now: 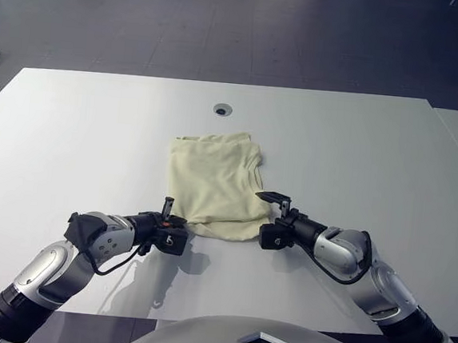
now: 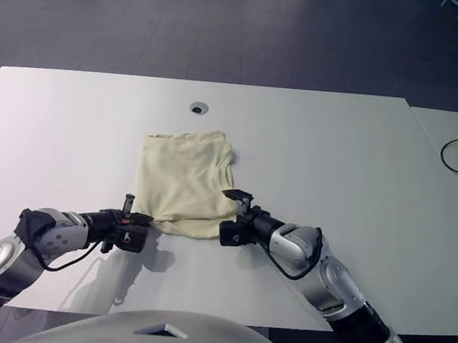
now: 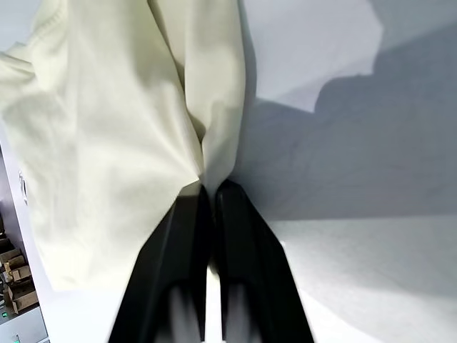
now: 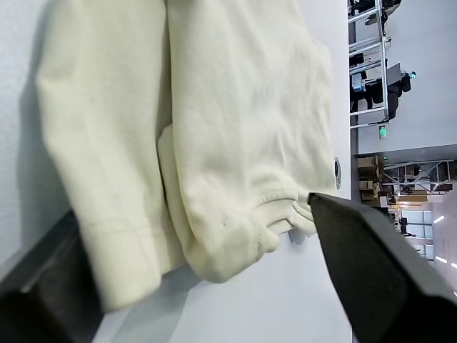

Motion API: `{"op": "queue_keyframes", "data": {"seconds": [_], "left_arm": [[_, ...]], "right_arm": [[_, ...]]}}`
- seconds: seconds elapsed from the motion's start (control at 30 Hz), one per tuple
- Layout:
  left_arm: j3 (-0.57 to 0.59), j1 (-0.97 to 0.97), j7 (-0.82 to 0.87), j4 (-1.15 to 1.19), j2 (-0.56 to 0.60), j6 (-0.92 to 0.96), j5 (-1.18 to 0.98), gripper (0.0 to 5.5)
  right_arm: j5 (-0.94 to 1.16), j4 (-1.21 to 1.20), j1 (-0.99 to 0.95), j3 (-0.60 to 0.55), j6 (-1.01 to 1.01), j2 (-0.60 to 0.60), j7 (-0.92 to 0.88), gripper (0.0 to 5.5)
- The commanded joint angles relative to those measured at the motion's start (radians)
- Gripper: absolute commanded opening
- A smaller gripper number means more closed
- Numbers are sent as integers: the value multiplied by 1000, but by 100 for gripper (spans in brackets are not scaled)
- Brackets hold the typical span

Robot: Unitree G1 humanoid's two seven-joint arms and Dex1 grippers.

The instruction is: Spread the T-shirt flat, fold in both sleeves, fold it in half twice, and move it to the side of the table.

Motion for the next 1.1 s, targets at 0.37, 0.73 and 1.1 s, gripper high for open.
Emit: {"op": "queue_keyframes", "data": {"seconds": [0.37,0.73,1.1], "left_arm": [[-38,59,-71,2,49,-12,-23,0],[-36,70,-105,-20,82,-46,-54,0],[27,60,-314,-114,177,45,-387,0]], "right_arm": [[-34,54,42,-9,-22,-33,26,200],[-30,44,34,-16,-31,-37,47,14],[417,-227,44,-159,236,-222,516,0]]}}
